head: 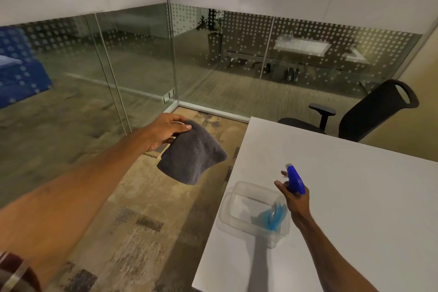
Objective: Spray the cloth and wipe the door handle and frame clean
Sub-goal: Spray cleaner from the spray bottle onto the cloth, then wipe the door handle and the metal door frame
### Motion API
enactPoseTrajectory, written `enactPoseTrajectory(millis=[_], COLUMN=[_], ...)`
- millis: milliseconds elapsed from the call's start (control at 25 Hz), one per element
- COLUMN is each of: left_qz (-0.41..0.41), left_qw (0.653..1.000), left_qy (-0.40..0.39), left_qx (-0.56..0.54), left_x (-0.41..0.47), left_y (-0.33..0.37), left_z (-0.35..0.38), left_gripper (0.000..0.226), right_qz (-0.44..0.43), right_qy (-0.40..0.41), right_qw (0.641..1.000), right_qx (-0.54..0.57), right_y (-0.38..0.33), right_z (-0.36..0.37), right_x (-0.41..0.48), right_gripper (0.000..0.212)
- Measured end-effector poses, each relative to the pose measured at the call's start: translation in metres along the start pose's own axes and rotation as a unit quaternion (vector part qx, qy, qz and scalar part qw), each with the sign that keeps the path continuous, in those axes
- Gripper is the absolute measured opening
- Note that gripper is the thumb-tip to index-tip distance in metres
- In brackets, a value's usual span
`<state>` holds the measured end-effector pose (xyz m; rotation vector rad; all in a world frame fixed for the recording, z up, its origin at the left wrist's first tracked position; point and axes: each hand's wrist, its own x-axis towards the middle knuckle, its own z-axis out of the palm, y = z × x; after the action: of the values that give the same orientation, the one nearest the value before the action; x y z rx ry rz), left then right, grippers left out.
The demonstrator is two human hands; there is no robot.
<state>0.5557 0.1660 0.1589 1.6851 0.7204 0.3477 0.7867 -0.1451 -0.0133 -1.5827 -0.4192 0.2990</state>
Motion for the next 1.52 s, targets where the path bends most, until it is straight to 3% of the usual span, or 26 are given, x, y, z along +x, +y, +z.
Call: enactPoseTrajectory(millis=[240, 480, 600, 680, 760, 840, 880, 1000, 1120, 1240, 1320, 1440, 1520], left_qz=[-0.014, -0.009, 0.0, 0.008, 0.013, 0.013, 0.016, 0.022, 0.025, 0.029, 0.028, 0.022, 0.019], left_qw=[1.0, 1.0, 1.0, 1.0, 0.999, 0.999, 0.999, 0.999, 0.999, 0.999, 0.999, 0.997, 0.996], left_qy=[0.008, 0.009, 0.006, 0.005, 0.005, 0.006, 0.005, 0.009, 0.023, 0.034, 0.042, 0.068, 0.083], left_qx=[-0.012, -0.015, -0.019, -0.026, -0.036, -0.046, -0.045, -0.021, -0.011, -0.014, -0.02, -0.02, -0.018], left_x=[-0.001, -0.003, -0.006, -0.009, -0.014, -0.022, -0.026, -0.045, -0.072, -0.11, -0.14, -0.191, -0.226], left_y=[-0.003, -0.004, -0.006, -0.008, -0.011, -0.013, -0.014, -0.016, -0.019, -0.03, -0.039, -0.054, -0.066], left_z=[-0.003, -0.004, -0.006, -0.006, -0.008, -0.012, -0.016, -0.039, -0.073, -0.114, -0.143, -0.191, -0.219], left_gripper=[0.021, 0.015, 0.011, 0.011, 0.012, 0.011, 0.012, 0.011, 0.012, 0.015, 0.014, 0.009, 0.009], right_qz=[0.017, 0.048, 0.047, 0.032, 0.069, 0.095, 0.089, 0.022, -0.068, -0.183, -0.225, -0.238, -0.232], right_qy=[-0.023, -0.015, 0.012, 0.063, 0.18, 0.269, 0.268, 0.14, -0.074, -0.288, -0.39, -0.495, -0.544], right_qw=[0.999, 0.998, 0.999, 0.997, 0.98, 0.955, 0.955, 0.984, 0.991, 0.934, 0.886, 0.825, 0.797], right_qx=[0.017, 0.036, 0.014, -0.029, -0.053, -0.078, -0.093, -0.107, -0.093, -0.108, -0.109, -0.131, -0.123], right_y=[0.005, 0.009, 0.011, 0.014, 0.022, 0.031, 0.031, 0.002, -0.057, -0.118, -0.149, -0.172, -0.175], right_z=[-0.004, -0.002, -0.001, -0.001, 0.006, 0.028, 0.046, 0.113, 0.18, 0.248, 0.288, 0.341, 0.371], right_x=[0.009, 0.011, 0.006, -0.005, -0.028, -0.062, -0.08, -0.108, -0.102, -0.103, -0.115, -0.147, -0.175], right_gripper=[0.048, 0.034, 0.053, 0.071, 0.086, 0.092, 0.091, 0.081, 0.079, 0.082, 0.074, 0.029, 0.013])
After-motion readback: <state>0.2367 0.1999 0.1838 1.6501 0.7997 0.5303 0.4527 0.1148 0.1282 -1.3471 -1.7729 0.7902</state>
